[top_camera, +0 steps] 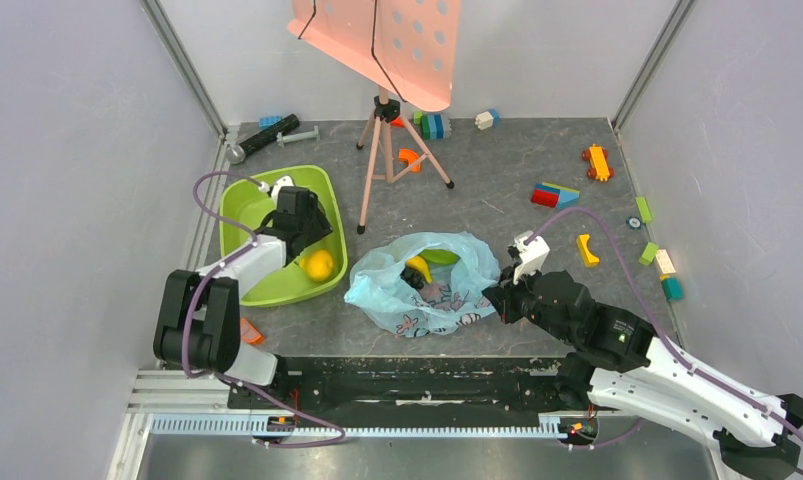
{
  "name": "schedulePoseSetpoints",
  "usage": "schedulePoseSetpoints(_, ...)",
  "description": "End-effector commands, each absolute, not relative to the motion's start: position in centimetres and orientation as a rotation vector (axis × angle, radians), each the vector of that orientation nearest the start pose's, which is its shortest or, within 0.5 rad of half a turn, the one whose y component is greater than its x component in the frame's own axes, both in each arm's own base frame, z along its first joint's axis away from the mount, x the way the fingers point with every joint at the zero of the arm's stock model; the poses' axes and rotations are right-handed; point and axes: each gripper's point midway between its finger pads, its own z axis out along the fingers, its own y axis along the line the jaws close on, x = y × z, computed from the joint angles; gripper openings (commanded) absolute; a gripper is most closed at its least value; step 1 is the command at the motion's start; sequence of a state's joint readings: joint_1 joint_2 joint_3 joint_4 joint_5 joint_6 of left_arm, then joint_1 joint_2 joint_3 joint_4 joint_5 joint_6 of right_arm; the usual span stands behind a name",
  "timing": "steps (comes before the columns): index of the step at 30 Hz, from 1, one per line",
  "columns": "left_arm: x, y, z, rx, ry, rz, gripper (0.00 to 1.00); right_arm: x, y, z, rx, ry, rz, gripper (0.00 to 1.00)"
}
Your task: Take the fake fruits out of the plastic bag
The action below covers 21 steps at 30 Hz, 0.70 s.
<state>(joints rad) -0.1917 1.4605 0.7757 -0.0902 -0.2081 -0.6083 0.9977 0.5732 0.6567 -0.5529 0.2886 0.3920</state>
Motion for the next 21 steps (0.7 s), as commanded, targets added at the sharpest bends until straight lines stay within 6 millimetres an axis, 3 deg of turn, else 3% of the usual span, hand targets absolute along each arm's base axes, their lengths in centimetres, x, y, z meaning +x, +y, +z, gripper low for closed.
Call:
schedulePoseSetpoints(1,40.0,-6.2,8.9,-0.607,2.155,-0.202,0.64,16.1,18.5,19.7,-0.43,1.996,0.594,0.0)
schedulePoseSetpoints(14,40.1,-6.5,6.5,-0.599,2.237,-0.182,0.79,16.0,18.3,19.8,-0.42,1.993,0.602,0.0)
schedulePoseSetpoints(18,39.9,-6.4,7.6,-0.6,2.224,-0.181,0.84,16.0,18.3,19.9,-0.415,1.989,0.604,0.0)
schedulePoseSetpoints(21,39.8,-6.3,10.2,-0.592,2.177,-0.199,0.88,16.0,18.2,19.9,-0.41,1.986,0.604,0.0)
